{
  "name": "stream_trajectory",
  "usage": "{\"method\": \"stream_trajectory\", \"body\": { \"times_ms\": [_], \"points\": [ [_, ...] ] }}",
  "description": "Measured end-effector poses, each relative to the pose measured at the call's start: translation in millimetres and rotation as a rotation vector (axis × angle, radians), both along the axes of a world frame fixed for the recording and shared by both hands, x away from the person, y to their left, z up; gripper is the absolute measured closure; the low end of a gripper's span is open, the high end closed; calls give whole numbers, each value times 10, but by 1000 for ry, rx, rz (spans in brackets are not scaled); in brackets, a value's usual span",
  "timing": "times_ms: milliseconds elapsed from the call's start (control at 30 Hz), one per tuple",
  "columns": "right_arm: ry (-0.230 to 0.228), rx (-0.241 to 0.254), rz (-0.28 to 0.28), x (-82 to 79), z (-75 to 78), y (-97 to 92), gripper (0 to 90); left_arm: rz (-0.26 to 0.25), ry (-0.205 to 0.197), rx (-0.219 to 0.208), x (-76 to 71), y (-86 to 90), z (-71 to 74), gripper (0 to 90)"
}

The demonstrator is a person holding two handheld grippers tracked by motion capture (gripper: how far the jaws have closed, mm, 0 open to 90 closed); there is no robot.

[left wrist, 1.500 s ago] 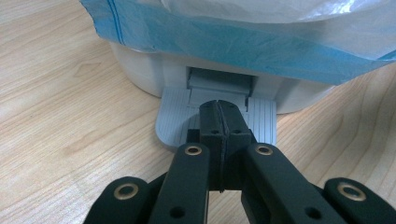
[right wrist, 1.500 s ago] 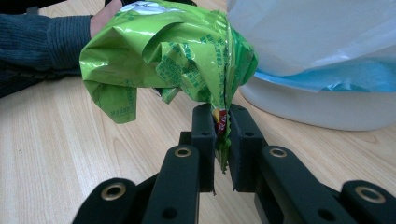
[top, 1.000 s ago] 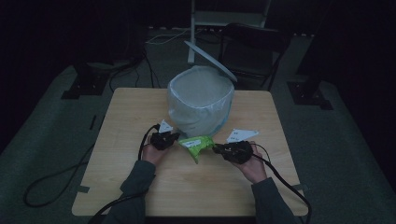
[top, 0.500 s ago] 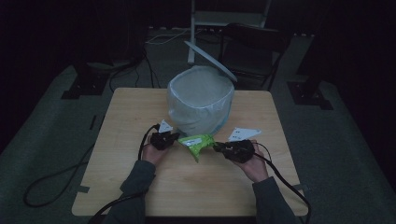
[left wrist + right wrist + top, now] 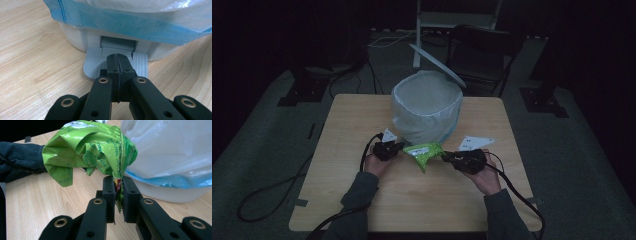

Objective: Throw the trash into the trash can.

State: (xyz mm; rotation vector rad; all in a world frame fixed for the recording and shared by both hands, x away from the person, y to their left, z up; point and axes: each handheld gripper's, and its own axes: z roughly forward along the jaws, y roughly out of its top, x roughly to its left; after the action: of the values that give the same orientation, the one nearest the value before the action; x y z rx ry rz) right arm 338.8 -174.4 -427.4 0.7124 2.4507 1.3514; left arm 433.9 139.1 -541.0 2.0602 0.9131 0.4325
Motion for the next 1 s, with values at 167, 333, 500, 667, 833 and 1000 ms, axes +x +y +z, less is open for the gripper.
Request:
{"method": "stream_trajectory", "body": {
  "times_ms": [167,333,500,667,833,1000],
  "points": [
    [-8,6,8,-25,44,17,822,0,-2,4,-2,-1,1,899],
    [-10,23,14,-30,78,2,822,0,-3,4,-2,-2,1,898],
    [-28,40,15,-28,155,-33,822,1,-3,4,-2,-2,1,898],
    [-34,58,11,5,206,-76,822,1,-4,5,-4,-4,0,898],
    [-46,60,9,16,281,-88,822,0,-3,5,-3,-2,1,898],
    [-69,52,24,39,383,-29,822,1,-2,4,-4,-4,2,898]
  ]
}}
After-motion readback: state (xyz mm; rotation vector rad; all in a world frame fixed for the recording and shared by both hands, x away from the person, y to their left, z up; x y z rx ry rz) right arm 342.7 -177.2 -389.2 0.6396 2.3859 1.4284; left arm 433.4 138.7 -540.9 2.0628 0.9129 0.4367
